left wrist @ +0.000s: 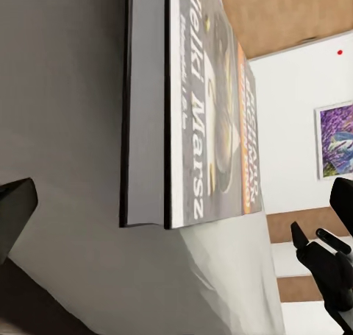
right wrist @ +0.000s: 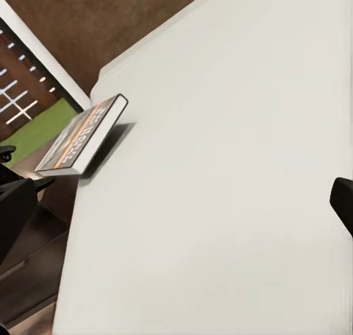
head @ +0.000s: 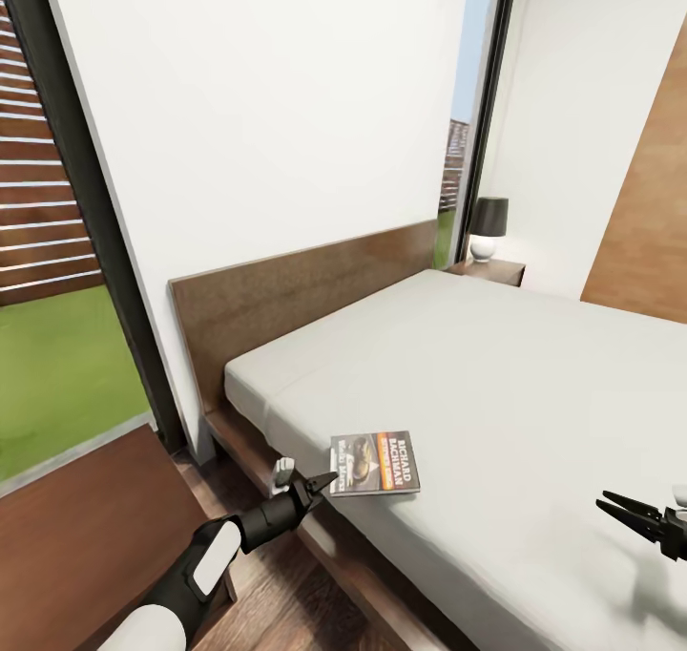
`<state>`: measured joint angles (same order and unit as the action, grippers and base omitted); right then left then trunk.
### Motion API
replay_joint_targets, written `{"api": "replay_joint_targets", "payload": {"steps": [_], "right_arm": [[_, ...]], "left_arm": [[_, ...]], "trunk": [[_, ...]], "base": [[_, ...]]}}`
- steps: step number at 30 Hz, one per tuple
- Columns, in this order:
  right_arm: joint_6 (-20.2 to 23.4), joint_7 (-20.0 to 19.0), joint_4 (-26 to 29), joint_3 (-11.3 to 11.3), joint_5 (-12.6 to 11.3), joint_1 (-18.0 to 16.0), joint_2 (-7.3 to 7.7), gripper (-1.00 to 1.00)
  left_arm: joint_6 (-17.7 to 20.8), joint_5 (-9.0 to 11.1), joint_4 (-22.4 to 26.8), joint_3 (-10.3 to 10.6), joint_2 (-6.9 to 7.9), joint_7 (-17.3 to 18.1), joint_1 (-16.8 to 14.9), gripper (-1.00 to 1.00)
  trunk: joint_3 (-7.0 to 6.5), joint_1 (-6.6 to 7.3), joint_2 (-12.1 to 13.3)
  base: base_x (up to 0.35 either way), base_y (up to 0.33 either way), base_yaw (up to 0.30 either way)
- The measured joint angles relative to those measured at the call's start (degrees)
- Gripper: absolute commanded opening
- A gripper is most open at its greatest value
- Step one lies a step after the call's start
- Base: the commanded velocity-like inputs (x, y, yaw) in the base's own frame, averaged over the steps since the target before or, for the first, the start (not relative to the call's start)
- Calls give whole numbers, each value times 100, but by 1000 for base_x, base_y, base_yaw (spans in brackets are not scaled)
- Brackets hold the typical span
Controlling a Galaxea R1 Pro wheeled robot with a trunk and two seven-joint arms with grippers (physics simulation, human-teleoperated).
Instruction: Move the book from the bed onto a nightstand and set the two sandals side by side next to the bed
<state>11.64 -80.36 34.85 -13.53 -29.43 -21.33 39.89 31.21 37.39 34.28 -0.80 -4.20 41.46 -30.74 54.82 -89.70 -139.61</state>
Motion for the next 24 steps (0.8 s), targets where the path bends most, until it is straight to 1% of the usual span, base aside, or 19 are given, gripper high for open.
{"api": "replay_joint_targets", "payload": {"steps": [16,24], "right_arm": [[-2,-4,-2,0,0,0,0,100],[0,-4,-2,0,-1,1,0,100]], "left_arm": [[-9,0,0,0,0,0,0,100],[-10,0,-1,1,-1,0,0,100]], "trunk": [[0,0,0],[-20,0,0]], "base": [[4,-1,0],[0,0,-94]]}}
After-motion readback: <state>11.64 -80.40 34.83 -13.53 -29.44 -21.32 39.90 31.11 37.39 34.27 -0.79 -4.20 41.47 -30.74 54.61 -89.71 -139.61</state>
